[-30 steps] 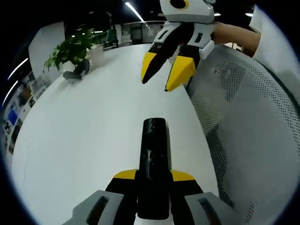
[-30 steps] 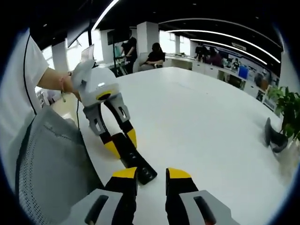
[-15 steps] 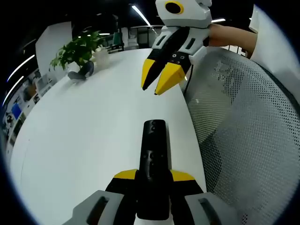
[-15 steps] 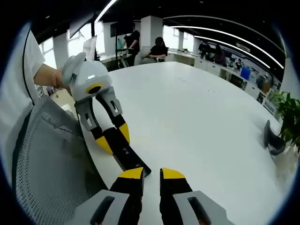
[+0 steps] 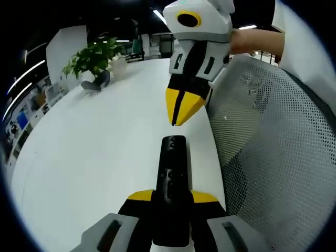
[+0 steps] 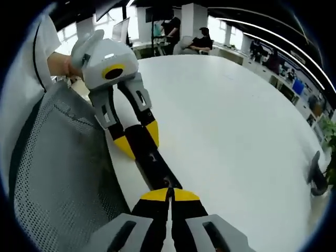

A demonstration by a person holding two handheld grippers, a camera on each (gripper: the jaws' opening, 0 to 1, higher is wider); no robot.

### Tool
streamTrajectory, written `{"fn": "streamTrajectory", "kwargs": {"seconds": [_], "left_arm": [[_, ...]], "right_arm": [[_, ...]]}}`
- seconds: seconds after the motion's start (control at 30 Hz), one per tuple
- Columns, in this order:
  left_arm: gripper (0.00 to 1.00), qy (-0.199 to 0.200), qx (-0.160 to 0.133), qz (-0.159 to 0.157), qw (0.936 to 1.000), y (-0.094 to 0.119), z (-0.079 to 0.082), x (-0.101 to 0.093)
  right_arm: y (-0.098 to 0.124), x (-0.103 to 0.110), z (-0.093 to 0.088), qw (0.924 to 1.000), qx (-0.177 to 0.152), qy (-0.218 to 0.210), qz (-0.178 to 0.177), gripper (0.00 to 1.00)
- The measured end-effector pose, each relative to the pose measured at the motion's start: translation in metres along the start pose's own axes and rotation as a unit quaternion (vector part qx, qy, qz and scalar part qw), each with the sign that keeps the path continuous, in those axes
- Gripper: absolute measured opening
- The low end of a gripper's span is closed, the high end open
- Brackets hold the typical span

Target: Press the specified remote control buttons in sequence, fully releasing each button before pressing the next.

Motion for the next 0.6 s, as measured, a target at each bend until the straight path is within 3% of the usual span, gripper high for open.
{"fn": "streamTrajectory", "kwargs": {"seconds": [0.2, 0.47, 0.6], "left_arm": [[0.24, -0.004, 0.026, -0.006, 0.9996, -0.002, 0.005, 0.001], [0.25, -0.012, 0.031, -0.017, 0.9993, -0.001, 0.005, 0.003], [0.25, -0.019, 0.029, -0.023, 0.9991, -0.002, 0.006, 0.004]], "right_arm": [[-0.013, -0.005, 0.001, 0.9988, 0.027, 0.038, 0.017, 0.0], [-0.016, -0.008, 0.003, 0.9954, 0.053, 0.071, 0.037, 0.0], [-0.017, -0.008, 0.006, 0.9875, 0.068, 0.135, 0.045, 0.0]]}}
Point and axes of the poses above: the point that each gripper's makers call its tool centre point, and the gripper's own axes: y roughly backward along the fingers, x roughly to its left, z roughly out of its top, the point moved 8 cm from there along y, roughly backward along the fingers, and after that the axes turned 5 degrees about y, right-handed, at the moved point
